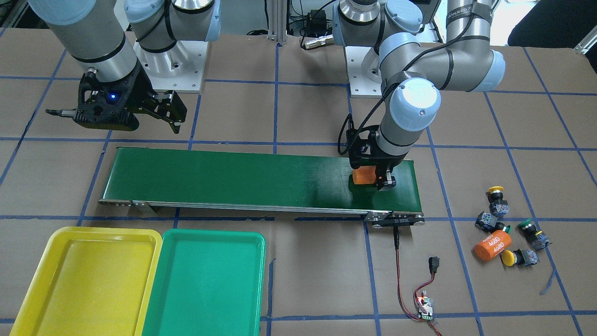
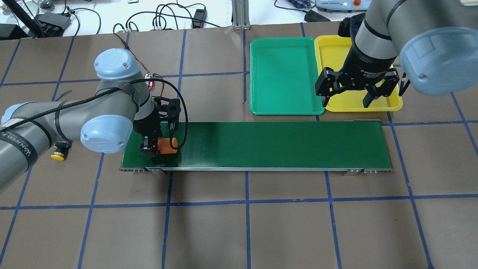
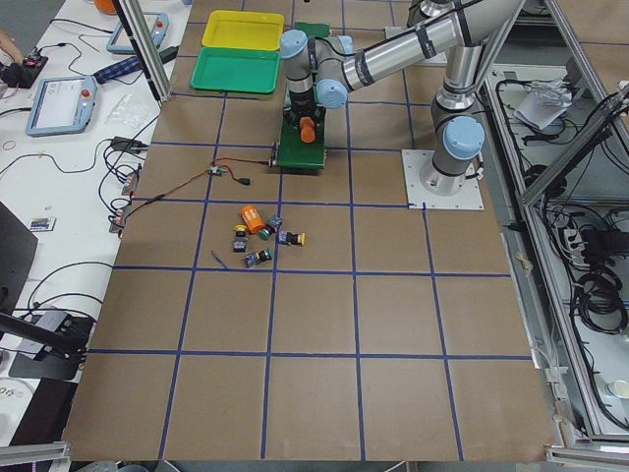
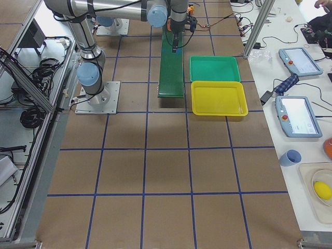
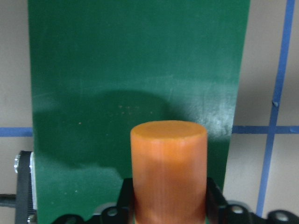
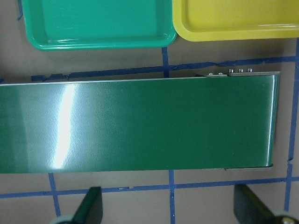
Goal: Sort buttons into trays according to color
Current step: 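Carry the orange cylinder with the left gripper onto the conveyor and release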
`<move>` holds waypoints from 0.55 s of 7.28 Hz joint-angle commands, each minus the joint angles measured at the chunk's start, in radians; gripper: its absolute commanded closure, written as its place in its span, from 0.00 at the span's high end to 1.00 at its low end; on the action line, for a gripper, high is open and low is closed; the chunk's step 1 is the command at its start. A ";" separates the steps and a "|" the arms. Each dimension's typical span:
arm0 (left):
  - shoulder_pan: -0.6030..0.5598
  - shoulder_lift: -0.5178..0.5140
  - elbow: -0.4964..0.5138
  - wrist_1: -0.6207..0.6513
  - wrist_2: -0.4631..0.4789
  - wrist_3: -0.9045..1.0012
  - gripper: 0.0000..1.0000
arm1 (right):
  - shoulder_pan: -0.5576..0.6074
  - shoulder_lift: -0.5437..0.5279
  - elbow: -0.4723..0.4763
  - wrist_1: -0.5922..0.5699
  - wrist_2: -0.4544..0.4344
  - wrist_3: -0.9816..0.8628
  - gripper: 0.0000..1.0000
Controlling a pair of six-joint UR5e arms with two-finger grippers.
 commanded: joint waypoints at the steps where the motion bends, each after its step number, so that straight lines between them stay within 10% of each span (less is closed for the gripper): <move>1: 0.013 0.024 0.022 0.009 -0.002 -0.002 1.00 | 0.000 0.000 0.001 0.000 -0.002 0.000 1.00; 4: 0.300 -0.045 0.184 -0.075 0.004 -0.024 1.00 | 0.000 0.000 0.001 0.000 0.000 0.000 1.00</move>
